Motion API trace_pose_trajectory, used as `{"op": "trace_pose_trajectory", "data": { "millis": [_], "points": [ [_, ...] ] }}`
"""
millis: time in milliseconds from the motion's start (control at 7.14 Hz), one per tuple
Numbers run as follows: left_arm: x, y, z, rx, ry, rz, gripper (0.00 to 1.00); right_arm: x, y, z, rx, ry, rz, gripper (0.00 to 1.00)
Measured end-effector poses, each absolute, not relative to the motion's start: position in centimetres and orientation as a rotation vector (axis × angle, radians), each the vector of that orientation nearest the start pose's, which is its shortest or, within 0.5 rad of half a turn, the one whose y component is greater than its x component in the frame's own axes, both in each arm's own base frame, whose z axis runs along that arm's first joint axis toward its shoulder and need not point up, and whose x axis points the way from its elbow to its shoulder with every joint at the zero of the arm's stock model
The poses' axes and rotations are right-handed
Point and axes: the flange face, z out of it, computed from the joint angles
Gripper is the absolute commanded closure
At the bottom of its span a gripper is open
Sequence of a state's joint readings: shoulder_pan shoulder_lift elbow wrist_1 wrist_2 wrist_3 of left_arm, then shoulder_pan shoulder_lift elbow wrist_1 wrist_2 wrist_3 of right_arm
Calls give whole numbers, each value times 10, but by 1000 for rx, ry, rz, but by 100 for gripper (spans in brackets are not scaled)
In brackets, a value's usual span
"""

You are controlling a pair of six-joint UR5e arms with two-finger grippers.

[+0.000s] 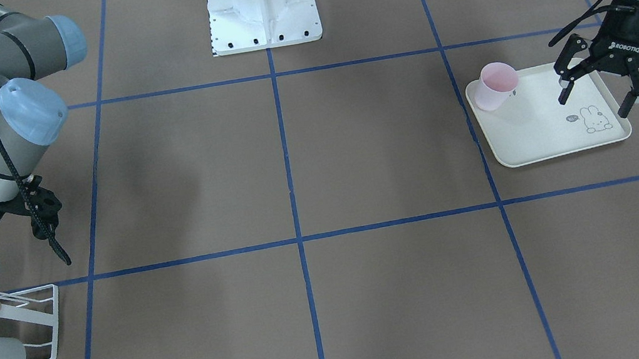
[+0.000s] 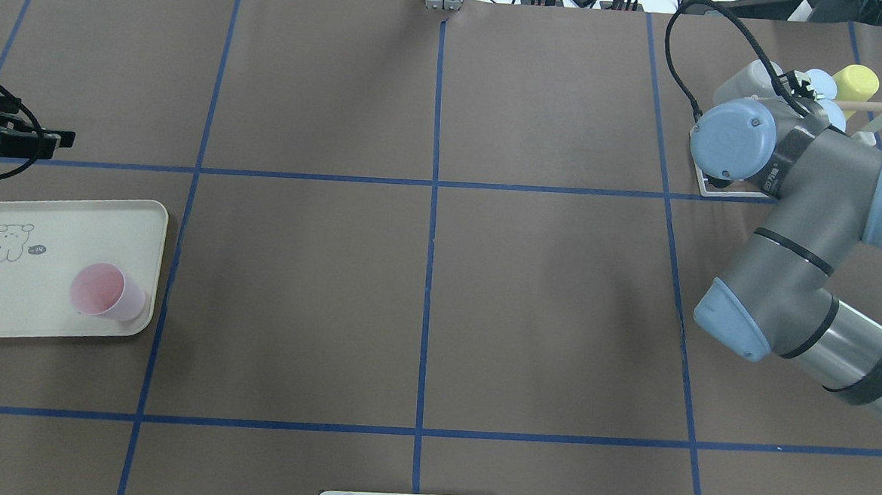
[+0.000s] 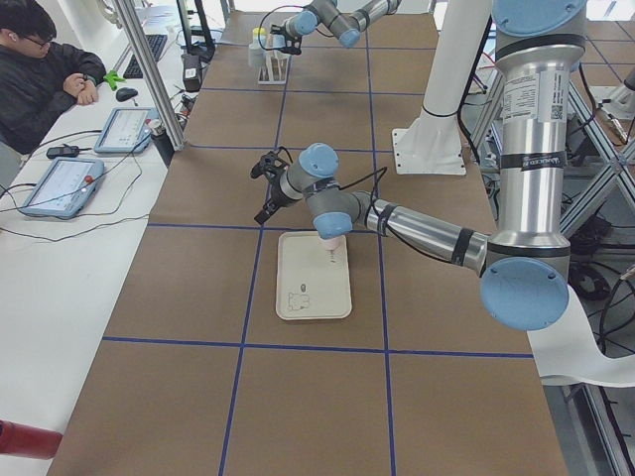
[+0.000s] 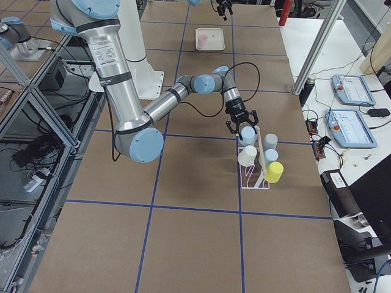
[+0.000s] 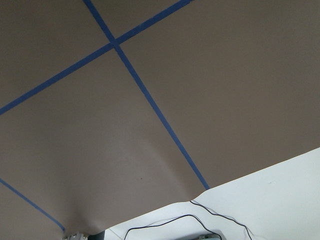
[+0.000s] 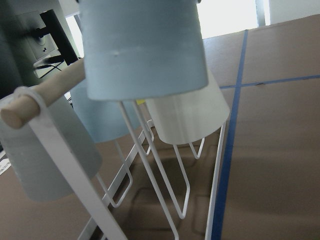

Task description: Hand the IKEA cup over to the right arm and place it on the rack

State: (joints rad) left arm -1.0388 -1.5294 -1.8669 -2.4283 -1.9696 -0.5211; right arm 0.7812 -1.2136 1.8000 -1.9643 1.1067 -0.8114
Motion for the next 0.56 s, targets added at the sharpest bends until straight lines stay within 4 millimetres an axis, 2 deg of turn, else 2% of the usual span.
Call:
{"op": "trace_pose_trajectory", "data": {
  "millis": [140, 280, 420, 560],
  "points": [
    [166, -469, 440, 769, 860, 231, 0, -298, -541, 413, 205, 523, -1525, 47],
    [166, -469, 440, 768, 860, 231, 0, -302, -539, 413, 205, 534, -1530, 9],
    [166, -469, 440, 768, 860, 231, 0, -305, -538, 414, 207, 540, -1527, 2],
    [166, -469, 440, 768, 860, 231, 0, -309, -536, 415, 211, 540, -1516, 2]
  ]
}}
